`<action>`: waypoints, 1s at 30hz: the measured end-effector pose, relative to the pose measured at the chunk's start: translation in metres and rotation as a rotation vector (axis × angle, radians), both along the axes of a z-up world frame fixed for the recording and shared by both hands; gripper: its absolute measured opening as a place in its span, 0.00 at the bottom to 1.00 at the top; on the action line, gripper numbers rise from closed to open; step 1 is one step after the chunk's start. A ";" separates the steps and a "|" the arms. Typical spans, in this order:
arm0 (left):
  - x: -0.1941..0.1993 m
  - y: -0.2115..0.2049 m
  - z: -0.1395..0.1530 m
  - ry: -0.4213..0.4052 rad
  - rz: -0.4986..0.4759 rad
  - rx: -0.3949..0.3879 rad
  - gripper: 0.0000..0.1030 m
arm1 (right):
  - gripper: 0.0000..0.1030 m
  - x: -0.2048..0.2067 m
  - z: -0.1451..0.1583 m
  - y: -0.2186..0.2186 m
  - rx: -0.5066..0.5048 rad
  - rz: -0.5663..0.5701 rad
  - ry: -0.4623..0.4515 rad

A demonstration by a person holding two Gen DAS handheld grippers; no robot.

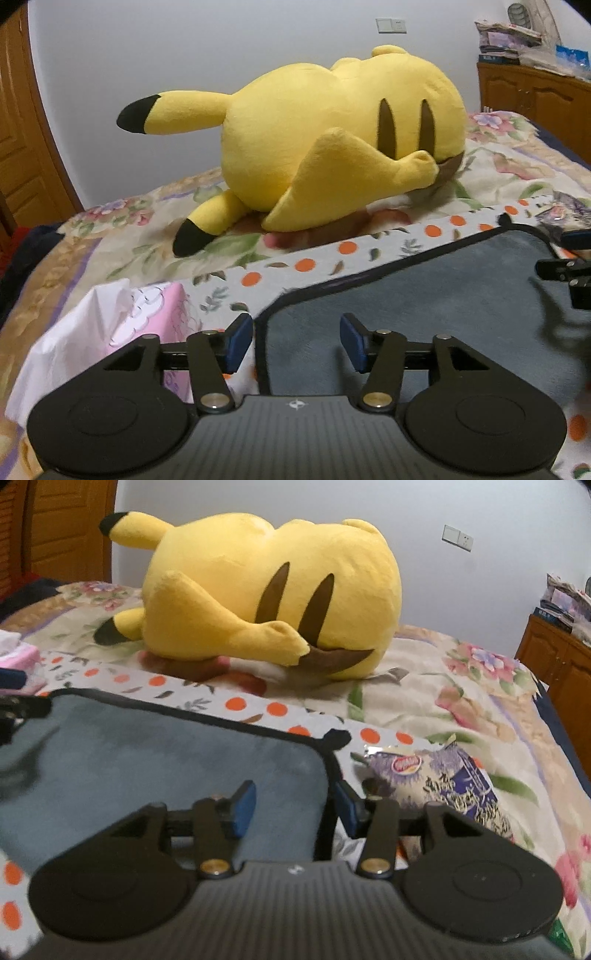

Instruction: Fold towel

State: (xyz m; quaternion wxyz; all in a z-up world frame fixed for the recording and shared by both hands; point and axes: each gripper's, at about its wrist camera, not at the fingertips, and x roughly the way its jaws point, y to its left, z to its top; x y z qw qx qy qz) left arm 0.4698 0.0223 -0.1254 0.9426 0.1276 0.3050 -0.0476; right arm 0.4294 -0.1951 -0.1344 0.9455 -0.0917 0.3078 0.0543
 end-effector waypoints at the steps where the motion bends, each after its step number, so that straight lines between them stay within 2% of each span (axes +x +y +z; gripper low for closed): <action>1: -0.003 -0.001 0.001 0.006 -0.004 -0.008 0.58 | 0.49 -0.004 0.002 0.001 0.005 0.004 0.000; 8: -0.030 -0.009 0.011 0.017 -0.028 -0.041 0.69 | 0.58 -0.037 0.011 0.004 0.052 0.030 0.017; 21: -0.091 -0.020 0.029 0.015 -0.051 -0.042 0.82 | 0.74 -0.097 0.037 0.010 0.108 0.068 0.000; 30: -0.118 -0.022 0.044 -0.001 -0.049 -0.037 0.89 | 0.77 -0.122 0.052 0.002 0.136 0.066 -0.024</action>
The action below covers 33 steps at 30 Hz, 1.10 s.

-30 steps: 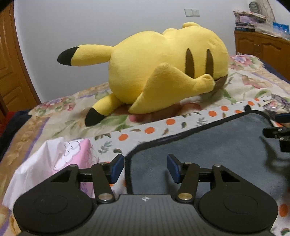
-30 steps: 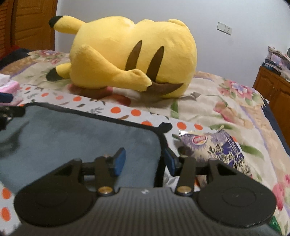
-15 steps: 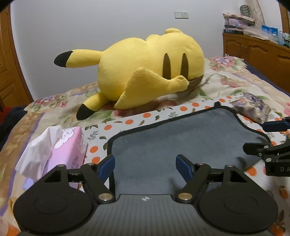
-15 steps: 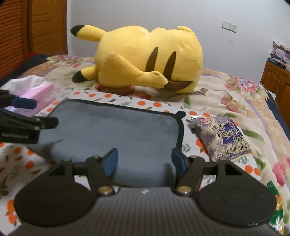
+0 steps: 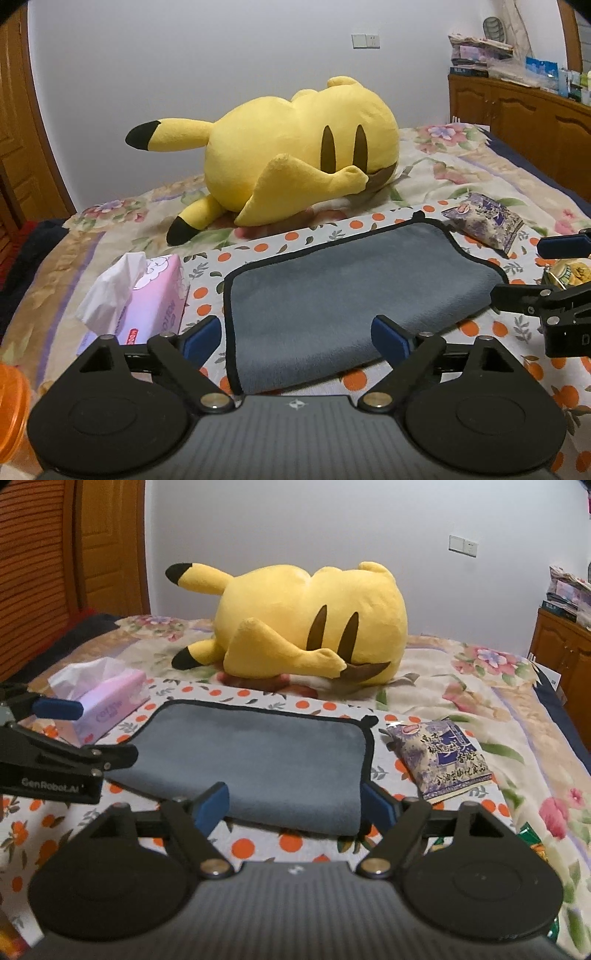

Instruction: Fold towel

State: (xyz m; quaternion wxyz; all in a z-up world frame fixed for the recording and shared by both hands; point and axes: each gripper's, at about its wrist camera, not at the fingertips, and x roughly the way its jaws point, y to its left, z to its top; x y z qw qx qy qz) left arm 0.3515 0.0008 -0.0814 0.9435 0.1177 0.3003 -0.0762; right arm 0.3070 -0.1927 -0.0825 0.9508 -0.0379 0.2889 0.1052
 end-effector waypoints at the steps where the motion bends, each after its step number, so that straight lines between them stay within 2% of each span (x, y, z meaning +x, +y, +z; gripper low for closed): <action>1: -0.003 0.000 0.001 -0.003 0.000 0.002 0.90 | 0.77 -0.002 0.001 -0.001 0.001 -0.001 -0.002; 6: -0.017 0.000 0.006 -0.013 0.003 0.006 0.92 | 0.86 -0.013 0.005 -0.005 0.015 -0.007 -0.012; 12: -0.036 0.001 0.015 -0.030 0.010 -0.014 0.97 | 0.93 -0.029 0.011 -0.011 0.025 -0.015 -0.023; 22: -0.069 -0.003 0.040 -0.075 0.021 -0.018 1.00 | 1.00 -0.059 0.028 -0.016 0.040 -0.024 -0.049; 33: -0.107 -0.005 0.050 -0.069 0.006 -0.035 1.00 | 1.00 -0.089 0.040 -0.024 0.055 -0.034 -0.060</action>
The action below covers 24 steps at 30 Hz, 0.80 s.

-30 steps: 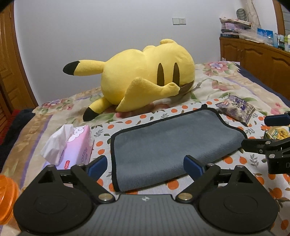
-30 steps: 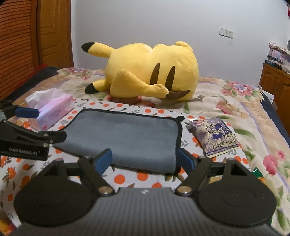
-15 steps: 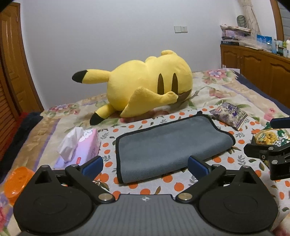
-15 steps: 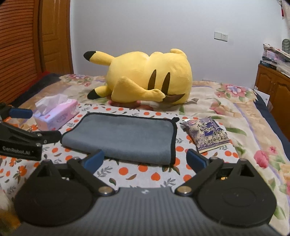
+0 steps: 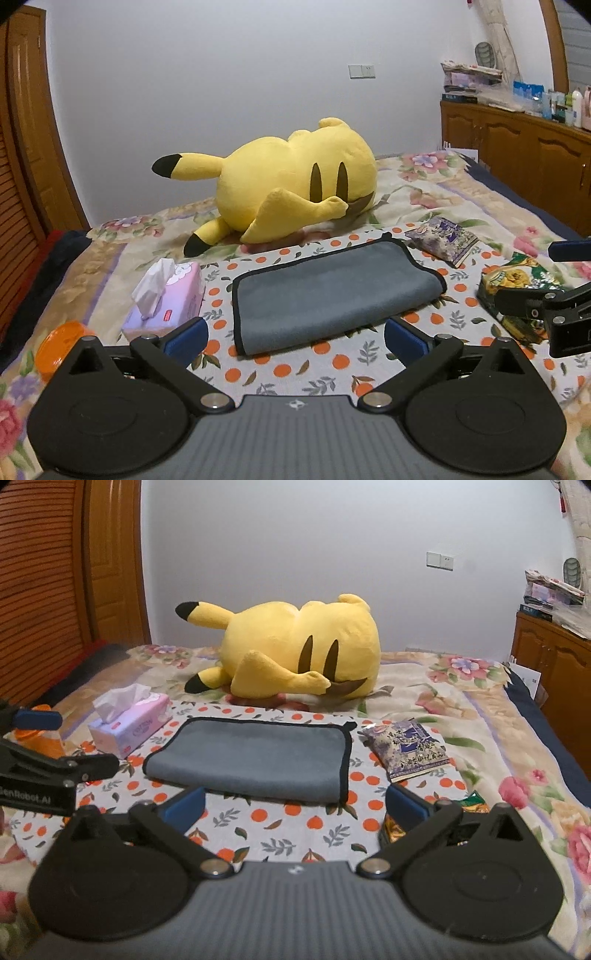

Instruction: Fold towel

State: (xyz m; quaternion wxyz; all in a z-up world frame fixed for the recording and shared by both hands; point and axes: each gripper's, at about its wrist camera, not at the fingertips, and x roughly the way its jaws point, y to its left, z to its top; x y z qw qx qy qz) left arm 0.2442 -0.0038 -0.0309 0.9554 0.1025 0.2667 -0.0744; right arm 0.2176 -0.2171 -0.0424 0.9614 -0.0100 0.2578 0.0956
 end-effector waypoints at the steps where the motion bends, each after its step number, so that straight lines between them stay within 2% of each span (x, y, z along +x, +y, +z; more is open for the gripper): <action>1: -0.004 0.000 0.001 0.000 0.003 -0.004 1.00 | 1.00 -0.004 0.001 -0.001 0.001 0.000 -0.003; 11: -0.037 -0.005 0.009 0.035 -0.008 -0.026 1.00 | 1.00 -0.040 0.010 -0.007 0.018 0.000 -0.013; 19: -0.066 -0.007 0.010 0.023 0.007 -0.019 1.00 | 1.00 -0.066 0.017 -0.007 0.016 0.000 -0.034; 24: -0.079 -0.005 0.008 0.047 0.003 -0.056 1.00 | 1.00 -0.079 0.017 -0.009 0.016 -0.007 -0.040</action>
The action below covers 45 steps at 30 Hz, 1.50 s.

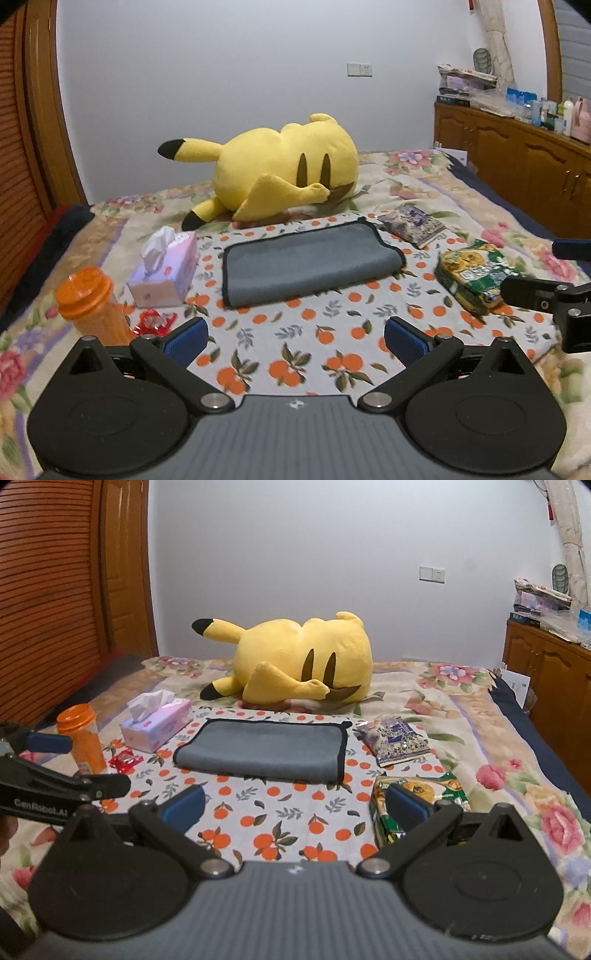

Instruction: Fold towel

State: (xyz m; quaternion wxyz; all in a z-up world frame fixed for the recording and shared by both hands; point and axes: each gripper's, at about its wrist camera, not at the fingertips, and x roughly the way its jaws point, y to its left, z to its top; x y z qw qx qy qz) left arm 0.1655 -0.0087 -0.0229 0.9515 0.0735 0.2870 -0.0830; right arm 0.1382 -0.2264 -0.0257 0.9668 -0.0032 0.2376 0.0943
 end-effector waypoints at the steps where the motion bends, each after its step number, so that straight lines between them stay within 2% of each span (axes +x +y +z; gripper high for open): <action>1: -0.002 0.000 0.000 0.001 0.002 -0.002 1.00 | 1.00 -0.003 -0.001 0.000 0.000 -0.003 0.000; 23: -0.064 0.006 -0.011 0.028 0.031 0.011 1.00 | 1.00 -0.063 -0.009 -0.011 0.045 -0.035 -0.015; 45: -0.098 0.000 -0.035 0.027 0.049 0.032 1.00 | 1.00 -0.095 -0.039 -0.032 0.086 -0.048 -0.001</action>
